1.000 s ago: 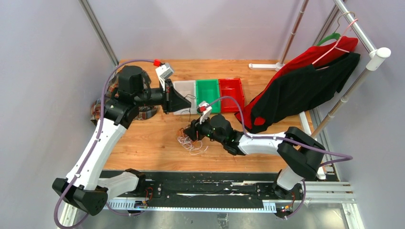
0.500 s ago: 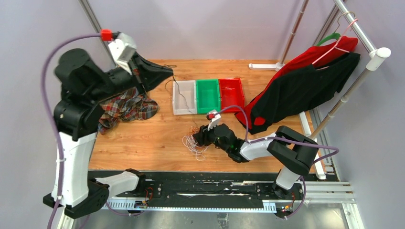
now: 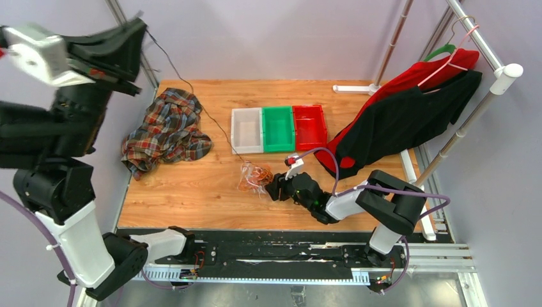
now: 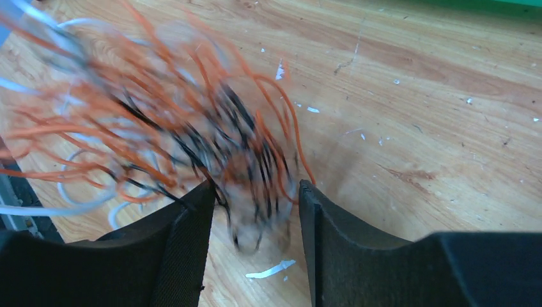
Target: Untangle the cables
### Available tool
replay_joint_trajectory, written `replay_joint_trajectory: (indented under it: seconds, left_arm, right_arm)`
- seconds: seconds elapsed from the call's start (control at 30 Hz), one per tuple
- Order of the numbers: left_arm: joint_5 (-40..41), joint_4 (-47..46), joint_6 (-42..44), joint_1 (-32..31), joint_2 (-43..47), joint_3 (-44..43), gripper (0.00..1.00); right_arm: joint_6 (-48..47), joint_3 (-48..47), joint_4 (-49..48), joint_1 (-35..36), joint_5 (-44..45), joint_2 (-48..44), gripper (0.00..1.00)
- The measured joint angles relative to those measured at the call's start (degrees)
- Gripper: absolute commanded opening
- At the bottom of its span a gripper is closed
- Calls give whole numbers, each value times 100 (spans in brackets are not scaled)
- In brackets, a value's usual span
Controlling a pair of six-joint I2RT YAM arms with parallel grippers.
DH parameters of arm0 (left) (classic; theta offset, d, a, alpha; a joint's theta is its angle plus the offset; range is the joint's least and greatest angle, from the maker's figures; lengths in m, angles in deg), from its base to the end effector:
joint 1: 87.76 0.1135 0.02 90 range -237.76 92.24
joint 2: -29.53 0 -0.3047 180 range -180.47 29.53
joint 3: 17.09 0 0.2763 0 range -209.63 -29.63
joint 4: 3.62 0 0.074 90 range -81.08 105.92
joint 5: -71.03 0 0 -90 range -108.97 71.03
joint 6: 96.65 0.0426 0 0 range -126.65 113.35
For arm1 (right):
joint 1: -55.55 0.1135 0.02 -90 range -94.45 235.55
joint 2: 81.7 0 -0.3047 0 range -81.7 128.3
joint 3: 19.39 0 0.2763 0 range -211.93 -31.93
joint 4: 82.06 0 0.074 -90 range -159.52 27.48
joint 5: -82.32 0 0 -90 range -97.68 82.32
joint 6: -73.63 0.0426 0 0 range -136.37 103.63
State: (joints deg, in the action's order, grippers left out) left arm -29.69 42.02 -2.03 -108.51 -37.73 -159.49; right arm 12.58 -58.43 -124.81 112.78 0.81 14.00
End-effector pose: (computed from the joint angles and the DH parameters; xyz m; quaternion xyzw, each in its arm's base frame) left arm 0.0663 -0.0336 0.7186 0.1889 0.4716 -0.1673 0.8449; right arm 0.1757 0.2613 0.1579 -0.1476 0.7727 0.3773 0.4886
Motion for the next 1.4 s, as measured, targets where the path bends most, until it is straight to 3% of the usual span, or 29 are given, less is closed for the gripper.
replay_joint_trajectory:
  seconds: [0.1, 0.23, 0.47, 0.7, 1.03, 1.4]
  left_arm:
    - [234, -339, 92, 0, -216, -649, 0]
    - [549, -931, 146, 0, -26, -527, 0]
    - [579, -1204, 92, 0, 293, 175, 0]
    - [472, -1069, 83, 0, 437, 1069, 0]
    - [422, -990, 85, 0, 474, 1110, 1]
    - [282, -1029, -31, 0, 463, 979, 0]
  right_arm:
    - [-2, 11, 48, 0, 81, -2, 47]
    - [-2, 11, 256, 0, 256, -46, 47]
    - [-243, -20, 879, 66, 562, -763, 71]
    - [-1123, -1062, 1333, 706, 437, -1320, 73]
    - [-1703, -2621, 1003, 1414, -584, 181, 74]
    - [-1784, -3827, 905, 1412, -708, 1408, 74]
